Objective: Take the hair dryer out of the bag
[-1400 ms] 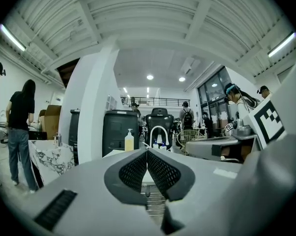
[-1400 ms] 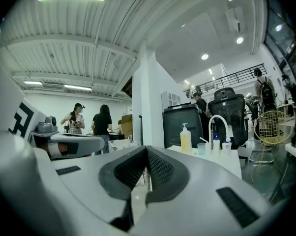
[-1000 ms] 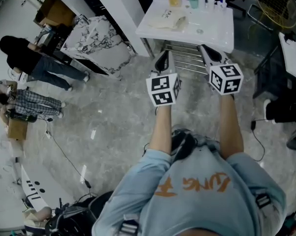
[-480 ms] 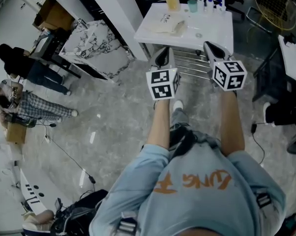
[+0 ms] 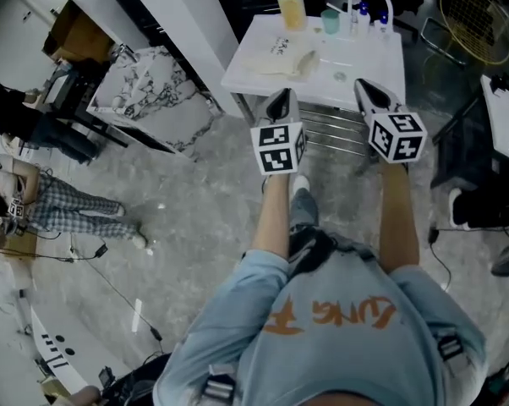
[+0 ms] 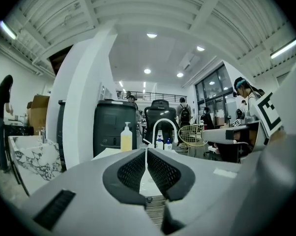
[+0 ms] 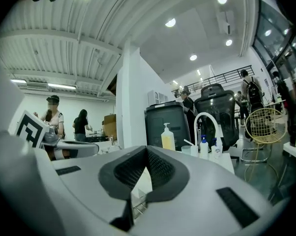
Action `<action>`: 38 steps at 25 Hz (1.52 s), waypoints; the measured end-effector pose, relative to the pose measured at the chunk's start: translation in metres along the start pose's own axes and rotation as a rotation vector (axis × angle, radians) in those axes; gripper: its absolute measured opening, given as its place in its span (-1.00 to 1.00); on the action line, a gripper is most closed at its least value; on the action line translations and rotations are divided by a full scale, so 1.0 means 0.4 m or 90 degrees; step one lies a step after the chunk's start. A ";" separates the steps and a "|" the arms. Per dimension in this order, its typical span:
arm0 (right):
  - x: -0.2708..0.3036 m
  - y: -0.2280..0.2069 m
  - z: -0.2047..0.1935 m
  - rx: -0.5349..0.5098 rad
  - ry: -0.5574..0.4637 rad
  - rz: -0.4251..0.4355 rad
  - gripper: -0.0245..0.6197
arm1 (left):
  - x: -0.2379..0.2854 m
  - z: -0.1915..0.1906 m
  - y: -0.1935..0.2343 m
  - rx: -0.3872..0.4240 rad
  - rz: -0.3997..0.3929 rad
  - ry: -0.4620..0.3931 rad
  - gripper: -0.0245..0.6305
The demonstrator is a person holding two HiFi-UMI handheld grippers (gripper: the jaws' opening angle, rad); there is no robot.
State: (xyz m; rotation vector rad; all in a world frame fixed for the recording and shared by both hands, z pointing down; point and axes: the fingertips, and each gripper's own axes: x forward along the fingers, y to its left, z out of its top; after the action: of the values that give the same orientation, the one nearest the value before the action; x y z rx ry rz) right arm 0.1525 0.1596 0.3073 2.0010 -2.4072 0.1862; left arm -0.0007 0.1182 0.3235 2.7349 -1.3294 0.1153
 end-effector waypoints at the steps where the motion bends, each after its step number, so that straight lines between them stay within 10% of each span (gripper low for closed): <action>1: 0.036 -0.006 -0.012 -0.001 0.009 0.002 -0.92 | 0.031 -0.011 0.020 -0.007 -0.001 0.006 -0.92; 15: 0.430 -0.064 -0.213 0.038 0.155 0.026 -0.92 | 0.376 -0.284 0.210 -0.065 -0.019 0.181 -0.92; 28: 0.763 -0.236 -0.258 0.072 0.197 -0.030 -0.92 | 0.769 -0.287 0.342 0.048 -0.130 0.254 -0.91; 38: 0.776 -0.371 -0.305 0.083 0.243 -0.075 -0.92 | 0.870 -0.385 0.237 0.212 -0.252 0.343 -0.56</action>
State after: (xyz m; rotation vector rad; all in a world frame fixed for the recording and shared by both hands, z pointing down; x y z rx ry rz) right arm 0.2317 -0.1594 0.4665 1.9330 -2.0831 0.6706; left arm 0.1354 -0.1928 0.5201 2.8442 -0.6621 1.0314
